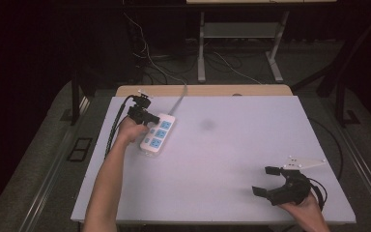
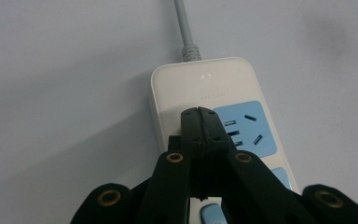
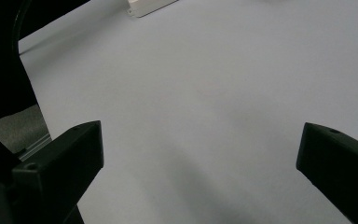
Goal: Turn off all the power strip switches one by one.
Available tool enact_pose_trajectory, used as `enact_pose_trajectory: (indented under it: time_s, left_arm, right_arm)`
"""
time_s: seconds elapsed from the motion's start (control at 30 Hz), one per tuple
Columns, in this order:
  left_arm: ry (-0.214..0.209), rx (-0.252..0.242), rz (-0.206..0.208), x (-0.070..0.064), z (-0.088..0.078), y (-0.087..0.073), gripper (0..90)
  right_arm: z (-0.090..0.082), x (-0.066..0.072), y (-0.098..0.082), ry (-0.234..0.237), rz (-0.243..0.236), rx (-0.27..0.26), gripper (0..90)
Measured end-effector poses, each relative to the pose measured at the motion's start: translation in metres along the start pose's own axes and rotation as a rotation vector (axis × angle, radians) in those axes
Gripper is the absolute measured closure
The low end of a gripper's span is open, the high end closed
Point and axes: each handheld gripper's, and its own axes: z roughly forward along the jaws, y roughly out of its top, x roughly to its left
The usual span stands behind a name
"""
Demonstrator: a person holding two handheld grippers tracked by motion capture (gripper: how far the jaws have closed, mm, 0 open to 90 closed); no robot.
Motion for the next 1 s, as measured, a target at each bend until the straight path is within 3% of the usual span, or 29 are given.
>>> enact_pose_trajectory:
  time_s: [0.13, 0.23, 0.5, 0.7, 1.0]
  left_arm:
    - [-0.018, 0.004, -0.024, 0.0043, -0.0011, -0.0015, 89.6]
    - [-0.029, 0.023, -0.006, 0.0027, -0.0011, -0.0015, 89.7]
    - [0.003, 0.038, 0.002, -0.0018, -0.0006, 0.0004, 89.7]
    - [-0.007, 0.050, -0.026, -0.0016, 0.0013, 0.0023, 89.8]
    - [0.004, 0.044, -0.016, -0.0032, 0.0007, 0.0012, 89.7]
  right_arm:
    - [-0.0006, 0.0003, -0.0003, 0.000, -0.002, 0.003, 0.5]
    - [-0.0014, 0.0006, -0.0005, 0.000, -0.004, 0.003, 0.5]
    - [-0.0023, 0.0005, -0.0004, 0.000, -0.006, -0.001, 0.5]
    - [-0.0041, 0.0002, -0.0004, -0.003, -0.005, -0.005, 0.5]
    - [-0.0073, -0.0011, -0.0010, -0.008, -0.002, -0.011, 0.5]
